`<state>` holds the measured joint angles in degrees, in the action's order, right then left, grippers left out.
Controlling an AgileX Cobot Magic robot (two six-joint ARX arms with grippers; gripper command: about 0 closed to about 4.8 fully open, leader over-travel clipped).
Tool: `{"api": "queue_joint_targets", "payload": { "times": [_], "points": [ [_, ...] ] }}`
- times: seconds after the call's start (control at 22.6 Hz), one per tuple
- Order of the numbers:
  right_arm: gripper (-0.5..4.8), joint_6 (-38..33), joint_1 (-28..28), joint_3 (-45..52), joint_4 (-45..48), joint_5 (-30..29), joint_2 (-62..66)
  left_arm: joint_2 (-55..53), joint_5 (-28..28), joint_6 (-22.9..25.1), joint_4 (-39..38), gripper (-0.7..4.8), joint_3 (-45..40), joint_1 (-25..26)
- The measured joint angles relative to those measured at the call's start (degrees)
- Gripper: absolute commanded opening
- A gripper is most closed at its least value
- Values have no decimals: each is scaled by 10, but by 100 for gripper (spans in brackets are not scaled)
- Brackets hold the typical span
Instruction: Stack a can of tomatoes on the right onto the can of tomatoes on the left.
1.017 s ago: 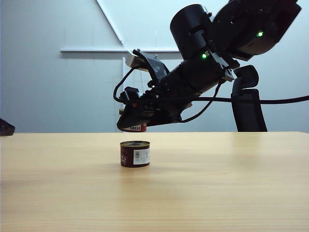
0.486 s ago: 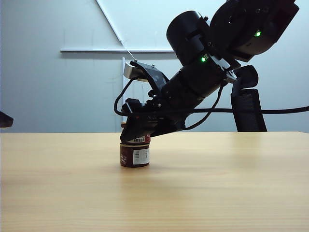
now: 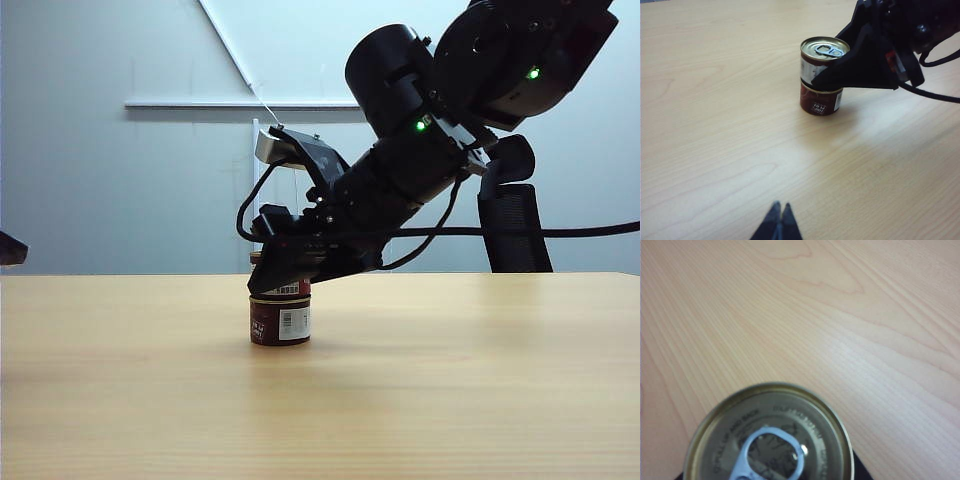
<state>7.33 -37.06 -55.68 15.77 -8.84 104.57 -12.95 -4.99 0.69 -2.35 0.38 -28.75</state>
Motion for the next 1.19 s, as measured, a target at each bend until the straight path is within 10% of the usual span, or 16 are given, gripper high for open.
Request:
{"api": "queue_joint_targets", "payload": {
  "times": [0.22, 0.4, 0.93, 1.02, 1.11, 1.19],
  "points": [
    [162, 0, 0, 0, 0, 0, 0, 0, 0, 0, 0, -2, 0, 0],
    [479, 1, 0, 0, 0, -1, 0, 0, 0, 0, 0, -2, 0, 0],
    [479, -68, 0, -31, 58, -2, -136, 69, -4, 0, -1, -2, 0, 76],
    [330, -77, 0, -31, 76, -2, -175, 94, -3, 0, 1, -2, 0, 114],
    [2, -84, 1, -30, 78, -2, -211, 110, 0, 0, 2, -2, 0, 143],
    [-8, -84, 1, -30, 54, -2, -268, 130, -2, 0, 4, -2, 0, 193]
  ]
}}
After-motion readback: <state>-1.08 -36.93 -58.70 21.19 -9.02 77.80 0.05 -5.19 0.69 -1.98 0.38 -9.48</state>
